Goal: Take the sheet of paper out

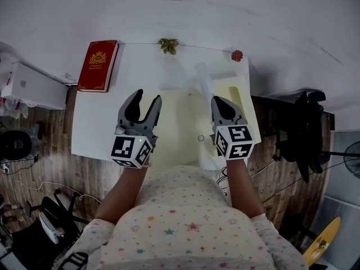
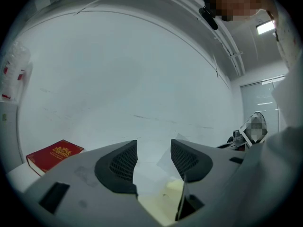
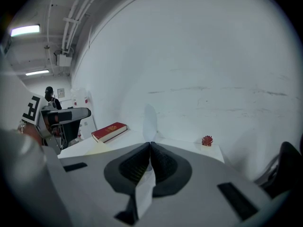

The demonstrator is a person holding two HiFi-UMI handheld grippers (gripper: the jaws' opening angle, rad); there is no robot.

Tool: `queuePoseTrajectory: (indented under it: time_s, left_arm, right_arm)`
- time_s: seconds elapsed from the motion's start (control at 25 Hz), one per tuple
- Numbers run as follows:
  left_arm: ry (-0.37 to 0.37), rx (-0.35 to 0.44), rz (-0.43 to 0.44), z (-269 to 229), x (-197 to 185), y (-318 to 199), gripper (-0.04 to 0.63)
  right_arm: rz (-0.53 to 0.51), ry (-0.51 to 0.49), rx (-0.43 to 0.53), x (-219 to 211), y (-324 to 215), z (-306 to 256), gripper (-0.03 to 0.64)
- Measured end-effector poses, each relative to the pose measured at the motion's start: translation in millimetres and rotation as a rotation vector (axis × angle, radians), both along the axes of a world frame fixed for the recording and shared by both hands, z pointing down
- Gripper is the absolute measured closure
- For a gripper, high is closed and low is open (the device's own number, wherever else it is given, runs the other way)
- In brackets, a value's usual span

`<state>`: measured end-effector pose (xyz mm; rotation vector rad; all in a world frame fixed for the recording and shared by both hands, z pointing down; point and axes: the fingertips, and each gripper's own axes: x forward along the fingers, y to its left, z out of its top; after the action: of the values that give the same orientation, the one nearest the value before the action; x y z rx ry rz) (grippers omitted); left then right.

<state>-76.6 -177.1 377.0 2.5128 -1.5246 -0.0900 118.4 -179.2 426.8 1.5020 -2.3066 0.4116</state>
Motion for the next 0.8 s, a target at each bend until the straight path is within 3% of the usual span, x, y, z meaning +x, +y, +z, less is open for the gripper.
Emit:
queuePoseTrajectory:
  time_s: [0.8]
  left_arm:
    - [0.025,0.017,0.026,-9,0,12,0.417]
  right_arm:
    - [0.036,-0.136,0.141,8,7,-68,0.614]
